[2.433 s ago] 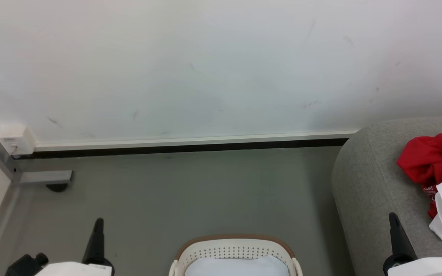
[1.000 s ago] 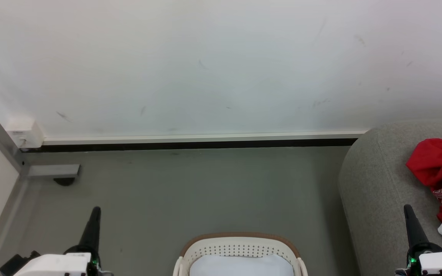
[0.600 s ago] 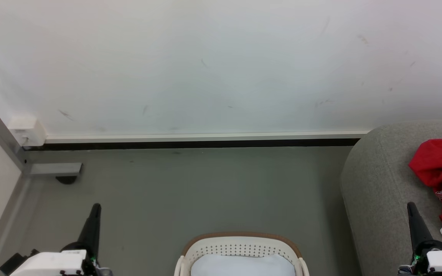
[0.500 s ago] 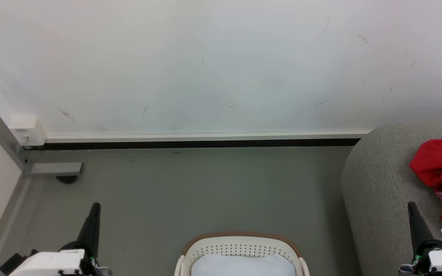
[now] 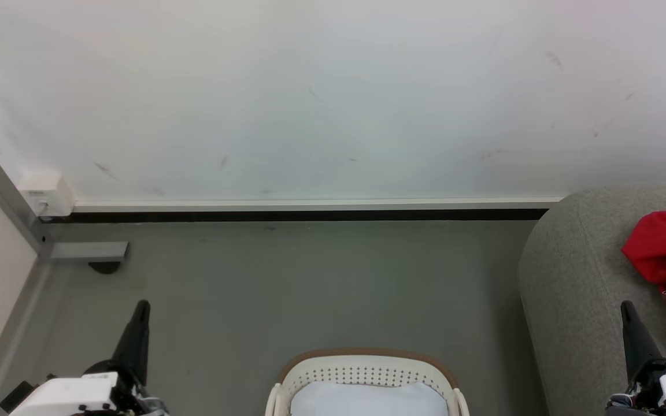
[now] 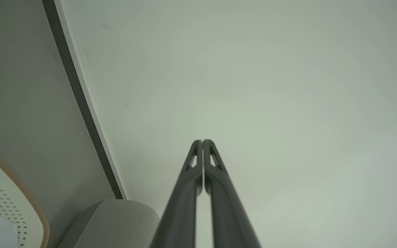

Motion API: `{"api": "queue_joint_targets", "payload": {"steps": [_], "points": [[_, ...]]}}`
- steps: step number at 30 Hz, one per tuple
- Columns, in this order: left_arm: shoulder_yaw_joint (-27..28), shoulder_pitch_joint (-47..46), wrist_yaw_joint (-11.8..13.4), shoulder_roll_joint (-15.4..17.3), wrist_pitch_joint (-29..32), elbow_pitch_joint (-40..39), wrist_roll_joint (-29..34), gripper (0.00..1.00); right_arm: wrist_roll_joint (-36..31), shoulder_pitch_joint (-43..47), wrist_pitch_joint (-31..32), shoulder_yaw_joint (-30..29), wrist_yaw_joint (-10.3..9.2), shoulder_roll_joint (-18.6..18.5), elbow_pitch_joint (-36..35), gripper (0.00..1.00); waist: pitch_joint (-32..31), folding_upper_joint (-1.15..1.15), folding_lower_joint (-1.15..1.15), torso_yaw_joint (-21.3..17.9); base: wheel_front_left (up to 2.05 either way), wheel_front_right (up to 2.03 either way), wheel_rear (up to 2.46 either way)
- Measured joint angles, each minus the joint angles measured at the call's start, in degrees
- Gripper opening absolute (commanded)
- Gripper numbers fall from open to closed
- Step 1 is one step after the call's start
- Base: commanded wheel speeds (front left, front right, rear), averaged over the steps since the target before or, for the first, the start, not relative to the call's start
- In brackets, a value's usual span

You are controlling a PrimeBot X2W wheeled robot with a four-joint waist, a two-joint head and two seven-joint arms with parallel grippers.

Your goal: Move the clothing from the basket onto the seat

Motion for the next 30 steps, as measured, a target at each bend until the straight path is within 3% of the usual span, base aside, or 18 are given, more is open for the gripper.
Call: {"api": "queue_joint_targets", "payload": {"steps": [30], "points": [[0.12,-0.05,0.04,-0.02,0.33,-0.21,-0.86,0.00,2.98,-0.03,-1.18,1.80,0.00,-1.54,-0.31,0.00,0.04,0.00,0.00,0.11,0.00,0.00,0.00]]}}
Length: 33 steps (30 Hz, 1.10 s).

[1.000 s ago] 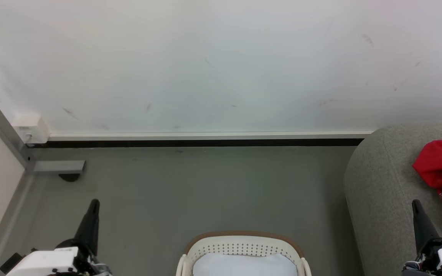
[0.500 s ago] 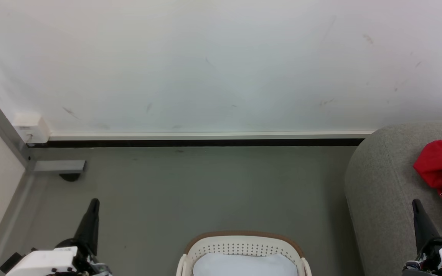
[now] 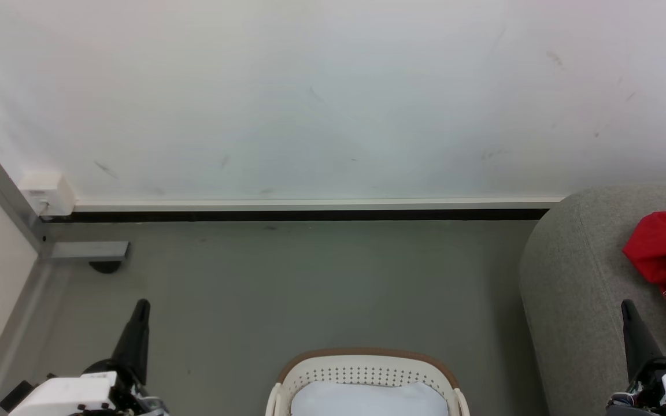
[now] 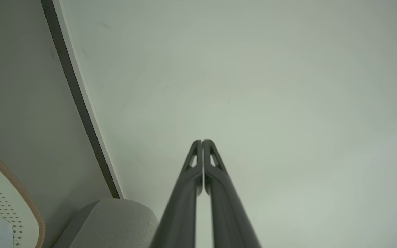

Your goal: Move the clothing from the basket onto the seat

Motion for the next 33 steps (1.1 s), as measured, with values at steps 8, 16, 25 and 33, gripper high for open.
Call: {"api": "queue_joint_targets", "payload": {"steps": [8,16,25,33], "points": [[0.00,0.00,0.00,-0.01,0.00,0.00,0.00,0.00,0.49,0.00,-0.45,0.71,0.00,-0.64,-0.10,0.00,0.00,0.00,0.00,0.00,0.00,0.00,0.00],[0.00,0.00,0.00,-0.01,0.00,-0.01,0.00,0.00,1.07,0.00,-0.99,1.35,0.00,-1.07,-0.22,0.00,0.00,0.00,0.00,0.00,0.00,0.00,0.00],[0.00,0.00,0.00,-0.01,0.00,-0.01,0.00,0.00,1.82,0.00,-1.80,2.11,0.00,-1.55,-0.37,0.00,0.01,0.00,0.00,0.00,0.00,0.00,0.00],[0.00,-0.01,0.00,-0.01,0.00,-0.01,0.00,0.00,2.25,0.01,-2.43,2.92,0.00,-2.26,-0.59,0.00,0.01,0.00,0.00,0.00,0.00,0.00,0.00]]}}
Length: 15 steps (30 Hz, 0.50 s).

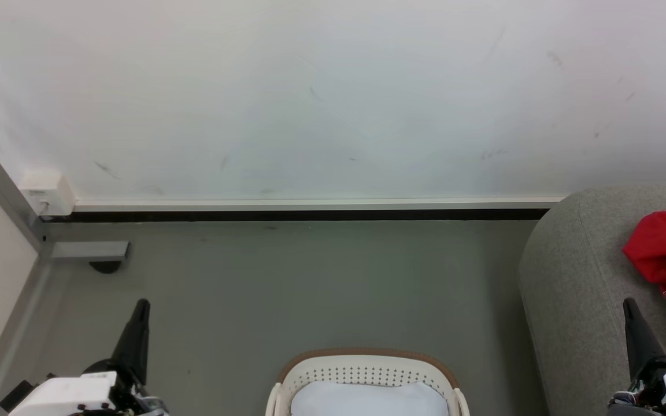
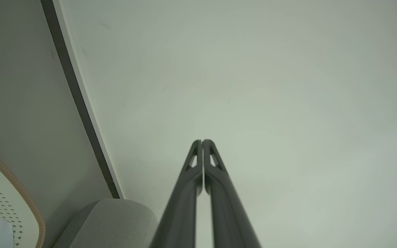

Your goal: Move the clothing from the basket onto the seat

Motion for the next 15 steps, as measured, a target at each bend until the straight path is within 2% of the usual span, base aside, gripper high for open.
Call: {"api": "queue_joint_targets", "payload": {"steps": [15], "points": [[0.00,0.00,0.00,0.00,0.00,-0.01,0.00,0.00,1.42,0.00,-1.00,1.41,0.00,-1.00,-0.32,0.00,0.01,0.00,0.00,0.00,0.00,0.00,0.00]]}}
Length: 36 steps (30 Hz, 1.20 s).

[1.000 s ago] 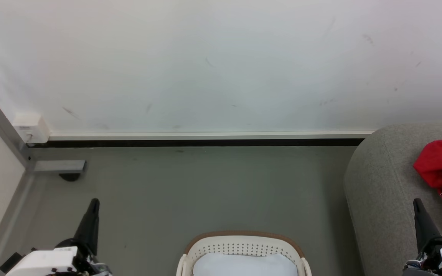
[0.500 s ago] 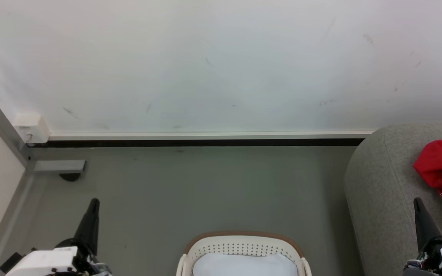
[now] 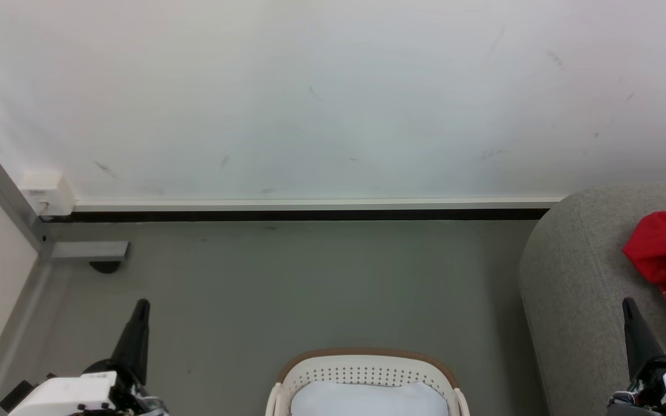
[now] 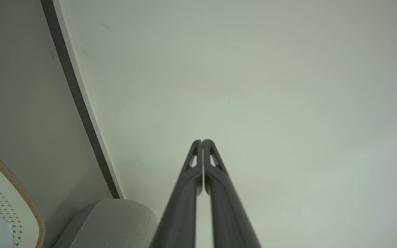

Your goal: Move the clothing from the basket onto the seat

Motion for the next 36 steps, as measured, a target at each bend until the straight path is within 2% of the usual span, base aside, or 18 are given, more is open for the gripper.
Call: {"api": "queue_joint_targets", "payload": {"steps": [36], "points": [[0.00,0.00,0.00,0.00,0.00,-0.03,0.00,0.00,2.99,0.00,-3.03,3.57,0.00,-2.91,-0.91,0.00,0.03,0.00,0.00,0.01,0.00,0.00,0.00]]}}
